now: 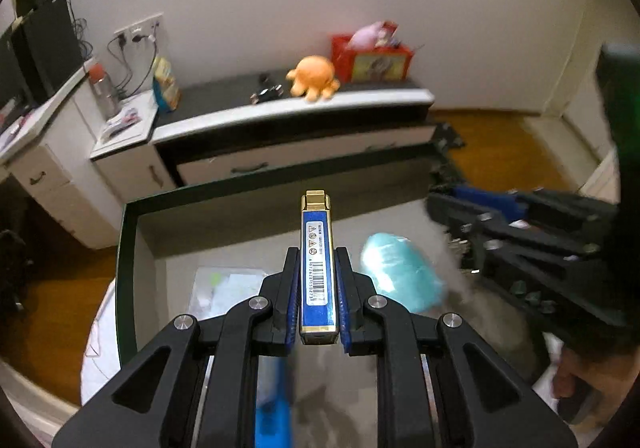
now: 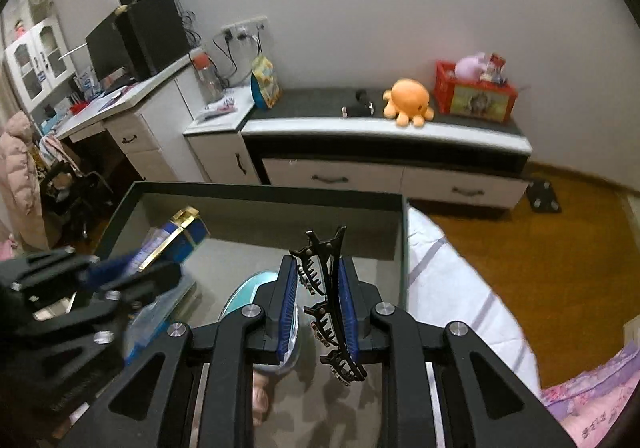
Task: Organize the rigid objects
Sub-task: 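Carry the tube and hair clip over the pink box and lower them inside, then open both tools and withdraw them back over the bed, then grasp the white astronaut figure with the left tool while the right tool grasps the glass bottle, then carry the astronaut and glass bottle into the pink box and open both tools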
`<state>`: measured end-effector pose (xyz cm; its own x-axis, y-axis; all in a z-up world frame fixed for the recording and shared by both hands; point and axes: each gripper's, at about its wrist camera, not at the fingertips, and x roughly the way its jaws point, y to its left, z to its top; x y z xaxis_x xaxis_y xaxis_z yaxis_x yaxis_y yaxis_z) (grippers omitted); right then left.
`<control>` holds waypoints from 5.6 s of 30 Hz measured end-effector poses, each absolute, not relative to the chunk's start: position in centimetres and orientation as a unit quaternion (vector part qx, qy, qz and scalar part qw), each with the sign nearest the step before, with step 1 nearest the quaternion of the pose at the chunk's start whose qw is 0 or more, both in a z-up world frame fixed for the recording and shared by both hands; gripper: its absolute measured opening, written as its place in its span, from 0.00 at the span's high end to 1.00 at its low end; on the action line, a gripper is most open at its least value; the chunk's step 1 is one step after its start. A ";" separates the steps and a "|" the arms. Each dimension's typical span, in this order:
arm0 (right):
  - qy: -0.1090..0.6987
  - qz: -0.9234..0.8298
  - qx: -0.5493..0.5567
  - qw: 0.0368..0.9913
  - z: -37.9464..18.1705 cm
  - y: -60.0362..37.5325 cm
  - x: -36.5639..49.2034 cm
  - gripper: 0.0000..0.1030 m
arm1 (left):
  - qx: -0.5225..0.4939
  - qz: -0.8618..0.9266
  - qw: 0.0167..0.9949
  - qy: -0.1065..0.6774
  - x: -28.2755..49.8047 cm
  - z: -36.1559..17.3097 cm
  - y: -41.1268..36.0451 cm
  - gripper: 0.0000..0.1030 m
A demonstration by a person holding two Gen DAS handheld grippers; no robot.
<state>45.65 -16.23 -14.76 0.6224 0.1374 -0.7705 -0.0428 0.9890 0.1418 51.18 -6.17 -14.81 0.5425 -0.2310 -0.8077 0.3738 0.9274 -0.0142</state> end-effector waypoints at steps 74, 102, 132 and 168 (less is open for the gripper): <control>0.348 0.028 0.005 0.937 -18.3 -8.7 17.2 0.00 | 0.011 -0.100 0.936 0.336 19.7 -17.7 8.8 0.00; 0.420 0.053 -0.018 0.906 -21.2 -8.9 24.2 0.50 | 0.028 -0.081 0.914 0.396 26.0 -21.4 10.4 0.00; 0.406 0.053 0.036 0.912 -20.9 -12.7 22.6 0.50 | 0.040 -0.111 0.912 0.393 28.3 -21.6 8.3 0.43; 0.369 0.095 0.073 0.922 -18.2 -12.5 21.2 0.50 | -0.029 -0.134 0.919 0.370 26.1 -19.9 10.0 0.46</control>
